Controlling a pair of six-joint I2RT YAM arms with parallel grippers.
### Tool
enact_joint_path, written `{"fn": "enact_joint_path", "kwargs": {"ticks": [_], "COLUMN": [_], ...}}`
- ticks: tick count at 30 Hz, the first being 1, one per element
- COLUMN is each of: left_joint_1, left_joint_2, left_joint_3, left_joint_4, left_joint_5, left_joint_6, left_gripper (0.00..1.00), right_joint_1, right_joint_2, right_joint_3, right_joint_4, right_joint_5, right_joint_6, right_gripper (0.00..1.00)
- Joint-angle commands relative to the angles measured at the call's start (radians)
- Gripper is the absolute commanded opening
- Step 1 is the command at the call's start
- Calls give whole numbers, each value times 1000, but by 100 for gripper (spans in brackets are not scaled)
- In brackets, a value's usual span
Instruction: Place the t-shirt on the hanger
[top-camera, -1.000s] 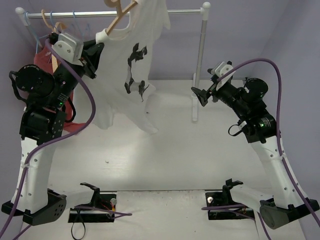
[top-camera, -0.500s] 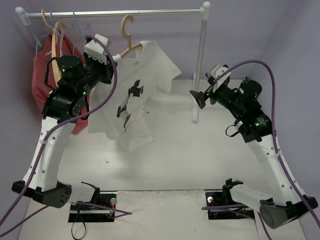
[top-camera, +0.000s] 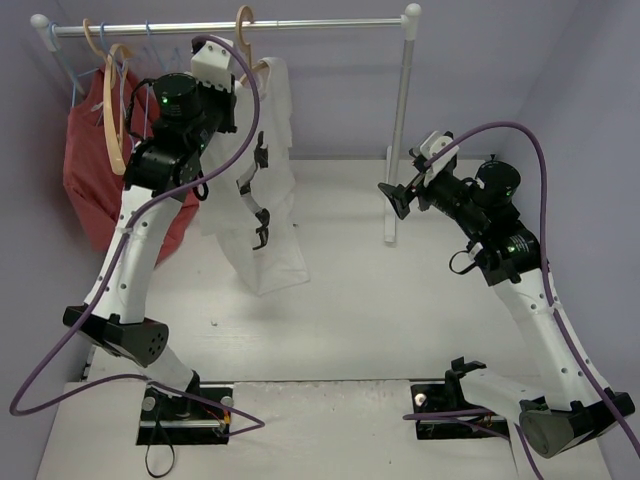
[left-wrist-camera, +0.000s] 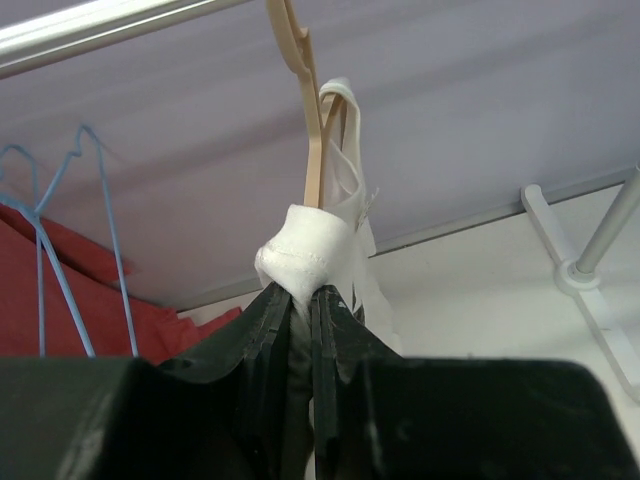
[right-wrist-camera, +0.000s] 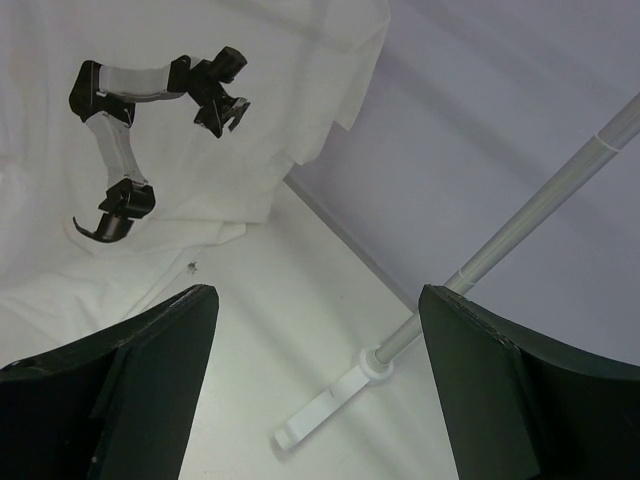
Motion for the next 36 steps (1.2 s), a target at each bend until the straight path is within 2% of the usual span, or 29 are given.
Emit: {"fn": "enact_joint_path", "kwargs": {"ticks": [1, 8, 19, 22, 24, 25, 28, 31, 35, 36], "left_joint_1": [8, 11, 24, 24, 24, 24, 24, 24, 24, 24], "left_joint_2": [-29, 21, 35, 9, -26, -58, -135, -230, -399, -437], "left_joint_3": [87, 93, -13, -26, -42, -63, -86, -131, -284, -371], "left_joint_4": [166, 148, 122, 103, 100, 100, 76, 7, -61, -75], "left_joint_5": [-26, -51, -66, -60, -66, -71, -104, -134, -172, -174], "left_joint_6": [11, 32, 2, -17, -20, -20, -20, -26, -60, -108], "left_gripper": [0, 0, 0, 25, 47, 52, 62, 64, 64, 64], "right_joint_1": [-5, -5, -5, -7, -5, -7, -5, -5, -5, -5], "right_joint_2": [-9, 0, -2, -14, -23, -26, -45, -65, -92, -104], "right_joint_3": [3, -6, -25, -28, -33, -33, -48, -60, -72, -85], "right_joint_4": [95, 95, 89, 88, 89, 89, 95, 91, 43, 32], "right_joint_5": [-9, -12, -29, -29, -18, 11, 75, 176, 302, 356], "right_joint_6": [-4, -6, 13, 23, 34, 42, 100, 172, 230, 238], "right_gripper": [84, 84, 84, 85, 86, 88, 97, 100, 100, 100]}}
